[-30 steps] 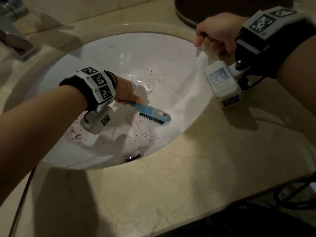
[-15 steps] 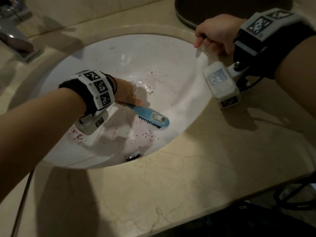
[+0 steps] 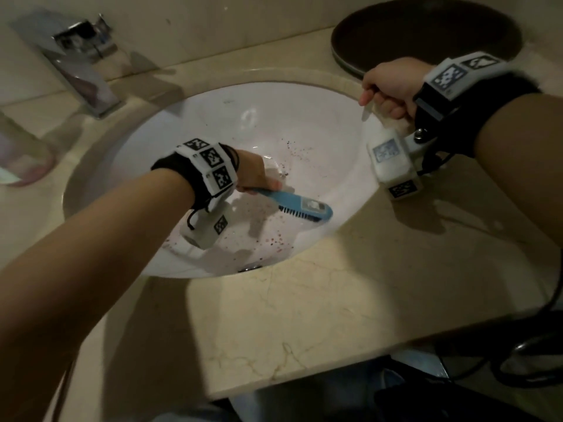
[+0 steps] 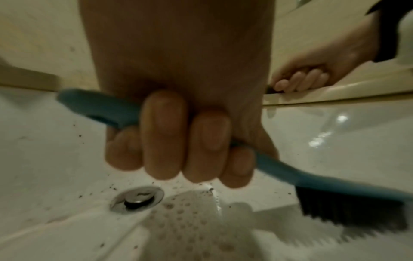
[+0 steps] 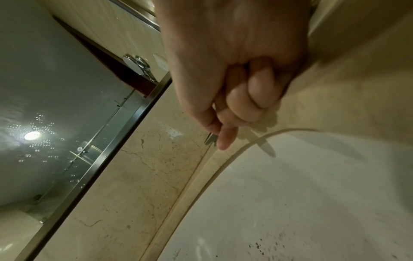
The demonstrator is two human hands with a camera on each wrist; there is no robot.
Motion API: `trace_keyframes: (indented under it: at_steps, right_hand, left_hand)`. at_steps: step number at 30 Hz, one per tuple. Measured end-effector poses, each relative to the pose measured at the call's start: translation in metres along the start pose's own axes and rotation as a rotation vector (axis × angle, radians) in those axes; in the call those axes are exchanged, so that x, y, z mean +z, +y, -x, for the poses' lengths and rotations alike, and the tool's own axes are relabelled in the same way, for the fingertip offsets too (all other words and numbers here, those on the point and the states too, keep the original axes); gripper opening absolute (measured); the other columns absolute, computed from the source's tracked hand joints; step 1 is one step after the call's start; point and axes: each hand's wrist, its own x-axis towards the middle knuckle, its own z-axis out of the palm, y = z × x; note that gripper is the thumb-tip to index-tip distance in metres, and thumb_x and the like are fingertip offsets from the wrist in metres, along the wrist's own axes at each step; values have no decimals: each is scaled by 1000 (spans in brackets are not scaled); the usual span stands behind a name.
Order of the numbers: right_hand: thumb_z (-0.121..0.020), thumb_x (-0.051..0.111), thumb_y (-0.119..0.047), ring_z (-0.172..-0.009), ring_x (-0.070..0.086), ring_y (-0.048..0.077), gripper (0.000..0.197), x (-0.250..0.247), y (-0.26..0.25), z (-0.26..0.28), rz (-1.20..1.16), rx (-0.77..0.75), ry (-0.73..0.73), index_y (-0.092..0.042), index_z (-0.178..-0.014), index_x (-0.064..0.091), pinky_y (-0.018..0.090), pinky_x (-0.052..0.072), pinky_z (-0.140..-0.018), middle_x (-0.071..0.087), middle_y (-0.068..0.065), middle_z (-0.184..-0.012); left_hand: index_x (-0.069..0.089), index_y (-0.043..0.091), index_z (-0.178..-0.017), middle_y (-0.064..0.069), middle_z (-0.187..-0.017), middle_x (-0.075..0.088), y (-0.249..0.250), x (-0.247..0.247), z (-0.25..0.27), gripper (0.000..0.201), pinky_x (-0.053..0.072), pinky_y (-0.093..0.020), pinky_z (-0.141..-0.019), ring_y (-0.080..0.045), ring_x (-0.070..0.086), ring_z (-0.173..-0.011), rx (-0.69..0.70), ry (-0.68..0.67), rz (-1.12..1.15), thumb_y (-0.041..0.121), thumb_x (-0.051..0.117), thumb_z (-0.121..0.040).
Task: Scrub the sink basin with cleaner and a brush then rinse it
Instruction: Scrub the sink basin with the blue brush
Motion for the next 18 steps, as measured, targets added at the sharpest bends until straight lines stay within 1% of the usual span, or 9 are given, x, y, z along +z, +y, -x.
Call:
trace_keyframes:
  at_steps: [2,5,7,9,11,13,15,17,18]
  right_hand:
    - [-92,38,-23,-21,24,5,32,1,-1,0,11,-2,-2,-14,-65,52,6,18,-28,32,-7,-35]
    - [-95,33,-20,-16,23,6,35,1,-4,-1,27,-13,-12,-12,-65,48,6,17,-26,33,-5,-29]
    - [-96,30,-18,-13,27,6,35,-2,-5,-3,73,-42,-12,-12,-66,47,7,18,-23,38,-4,-27]
    - [-95,34,-20,-15,34,1,32,-3,-7,-3,113,-116,-31,-16,-68,51,8,22,-21,46,-1,-49]
    - [-93,39,-23,-30,46,4,29,0,-15,-3,134,-163,-32,-19,-69,54,10,28,-23,42,-2,-63]
    - [-96,39,-21,-46,39,12,32,10,-29,-2,177,-162,-40,-16,-67,52,15,31,-27,43,0,-57]
    - [-98,35,-20,-38,33,12,39,25,-45,-2,188,-148,-77,-10,-63,50,10,21,-24,41,2,-38]
    - [-97,34,-22,-25,28,9,41,41,-60,-2,179,-163,-109,-10,-62,51,8,19,-26,37,0,-36]
    - [-95,35,-21,-24,28,9,40,50,-67,-1,186,-182,-122,-10,-60,53,10,21,-28,37,0,-39]
  left_hand:
    - [53,8,-81,-7,-65,51,-1,3,11,51,30,-16,-36,-14,38,-45,30,-38,27,55,38,-94]
    - [48,10,-57,-4,-54,45,-14,-6,30,59,32,-22,-48,-16,37,-46,-44,44,52,53,37,-96]
    - [46,11,-55,-5,-53,44,-28,-14,43,59,32,-25,-51,-18,37,-47,-115,139,189,52,35,-97]
    - [47,10,-58,-6,-56,44,-46,-21,58,58,31,-25,-50,-19,37,-48,-186,214,342,52,34,-97]
    - [48,7,-65,-5,-58,44,-63,-25,76,54,31,-24,-48,-18,36,-49,-269,206,378,50,38,-96]
    - [48,5,-71,-3,-61,42,-83,-24,92,41,31,-22,-46,-16,35,-50,-329,177,371,37,46,-97]
    - [50,6,-73,-3,-63,44,-105,-17,106,31,32,-22,-47,-16,38,-50,-380,192,429,27,52,-96]
    - [51,7,-76,-3,-64,46,-124,-8,120,26,34,-20,-46,-17,40,-50,-429,242,521,23,54,-95]
    - [51,8,-76,-3,-64,46,-132,-3,126,25,35,-20,-44,-17,40,-49,-449,265,558,23,54,-95]
